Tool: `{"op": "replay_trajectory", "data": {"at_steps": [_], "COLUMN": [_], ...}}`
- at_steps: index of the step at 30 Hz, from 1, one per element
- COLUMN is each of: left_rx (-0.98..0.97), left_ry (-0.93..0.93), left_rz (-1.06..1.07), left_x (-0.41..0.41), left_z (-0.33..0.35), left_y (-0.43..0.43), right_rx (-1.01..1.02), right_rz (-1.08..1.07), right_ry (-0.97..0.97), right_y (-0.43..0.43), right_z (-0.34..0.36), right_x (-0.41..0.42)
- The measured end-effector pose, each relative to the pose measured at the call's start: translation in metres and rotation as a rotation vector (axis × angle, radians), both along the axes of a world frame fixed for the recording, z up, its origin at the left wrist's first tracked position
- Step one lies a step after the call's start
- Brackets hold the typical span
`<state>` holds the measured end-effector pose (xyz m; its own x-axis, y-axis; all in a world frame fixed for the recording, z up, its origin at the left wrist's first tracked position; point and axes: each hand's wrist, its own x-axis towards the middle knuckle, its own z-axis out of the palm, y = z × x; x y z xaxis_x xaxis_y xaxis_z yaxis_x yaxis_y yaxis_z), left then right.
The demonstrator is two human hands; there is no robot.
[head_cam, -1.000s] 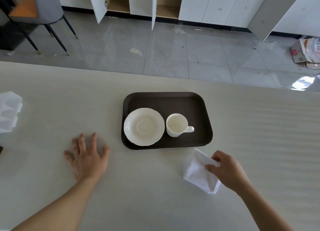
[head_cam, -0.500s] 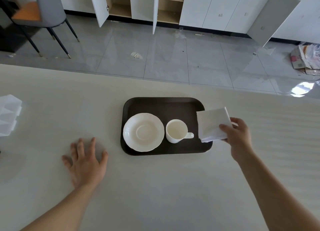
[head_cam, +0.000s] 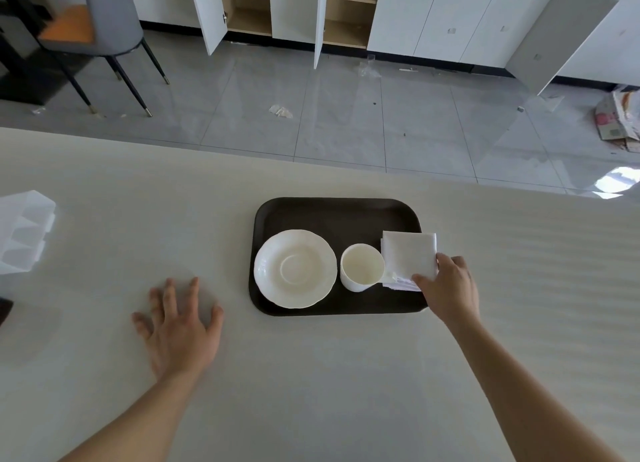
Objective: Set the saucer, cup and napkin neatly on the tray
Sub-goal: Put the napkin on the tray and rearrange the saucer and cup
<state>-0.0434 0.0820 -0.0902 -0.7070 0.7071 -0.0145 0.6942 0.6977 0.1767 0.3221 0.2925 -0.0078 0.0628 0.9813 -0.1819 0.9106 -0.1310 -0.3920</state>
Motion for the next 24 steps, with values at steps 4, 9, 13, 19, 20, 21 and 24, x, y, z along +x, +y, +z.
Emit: {"op": "replay_trajectory", "data": {"at_steps": [4, 9, 13, 19, 20, 21, 24], "left_rx": [0.003, -0.001, 0.003, 0.016, 0.016, 0.019, 0.039], "left_ry": [0.004, 0.005, 0.01, 0.007, 0.005, 0.003, 0.004], "left_rz": [-0.002, -0.005, -0.007, -0.013, -0.011, -0.01, -0.011], "left_x": [-0.001, -0.001, -0.001, 0.0, 0.0, 0.0, 0.001], "left_z": [0.0, -0.001, -0.001, 0.0, 0.001, 0.001, 0.003], "left_y": [0.0, 0.0, 0.0, 0.0, 0.0, 0.0, 0.0], "right_rx": [0.032, 0.157, 0.21, 0.191, 0.188, 0.19, 0.214], "right_rz": [-0.027, 0.0, 0.058, 0.114, 0.119, 0.128, 0.185], "right_ry": [0.017, 0.087, 0.136, 0.133, 0.13, 0.126, 0.104], "right_y": [-0.008, -0.019, -0.017, -0.004, -0.001, 0.001, 0.009], "right_z": [-0.001, 0.002, 0.011, 0.017, 0.018, 0.02, 0.027], "right_x": [0.004, 0.01, 0.002, -0.013, -0.016, -0.02, -0.032]}}
